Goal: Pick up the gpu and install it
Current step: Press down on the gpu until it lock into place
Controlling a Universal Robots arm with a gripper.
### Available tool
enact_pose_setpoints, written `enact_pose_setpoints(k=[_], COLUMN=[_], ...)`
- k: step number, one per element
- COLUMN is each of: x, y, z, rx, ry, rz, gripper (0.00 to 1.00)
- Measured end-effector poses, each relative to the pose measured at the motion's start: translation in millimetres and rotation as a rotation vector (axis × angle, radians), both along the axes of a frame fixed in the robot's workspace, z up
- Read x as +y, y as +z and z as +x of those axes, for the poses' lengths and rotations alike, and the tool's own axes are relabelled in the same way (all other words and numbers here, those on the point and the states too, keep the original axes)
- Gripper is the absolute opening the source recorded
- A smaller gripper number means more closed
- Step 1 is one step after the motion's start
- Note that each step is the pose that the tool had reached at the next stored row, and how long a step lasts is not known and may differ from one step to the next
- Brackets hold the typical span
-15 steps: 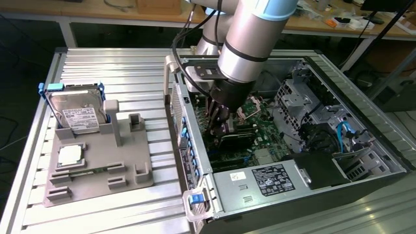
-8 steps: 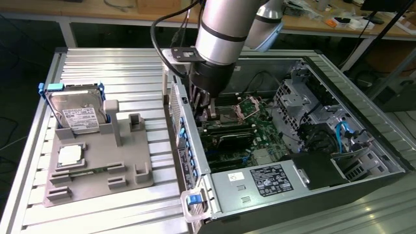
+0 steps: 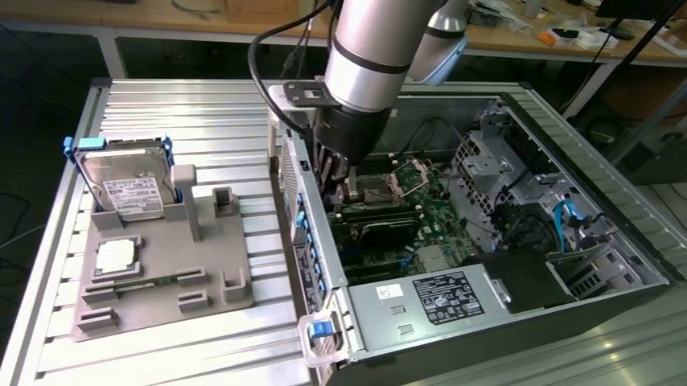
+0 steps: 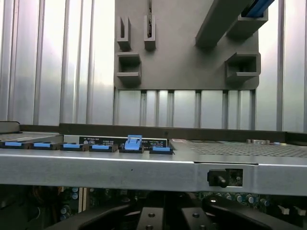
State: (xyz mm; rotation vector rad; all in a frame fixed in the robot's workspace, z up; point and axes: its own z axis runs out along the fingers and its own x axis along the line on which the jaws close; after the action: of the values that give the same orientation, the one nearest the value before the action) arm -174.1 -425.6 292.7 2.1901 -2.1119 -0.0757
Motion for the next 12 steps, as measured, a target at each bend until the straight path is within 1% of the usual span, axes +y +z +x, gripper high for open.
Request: enact_pose_setpoints(k=[5,7,9,12], x=[-2.4,-4.7,-7.6,-8.0], y=[-0.1,-0.1,-0.3,-0.5], z=[0.2,0.4,0.9,1.0], rx=[0.0001,0.0005,0.0001,0.0002], ry=[0.000,0.000,0.000,0.000], rz=[0.0020,0.0025,0.0041,0.0043], gripper=[0.11,0.11,0.11,0.11])
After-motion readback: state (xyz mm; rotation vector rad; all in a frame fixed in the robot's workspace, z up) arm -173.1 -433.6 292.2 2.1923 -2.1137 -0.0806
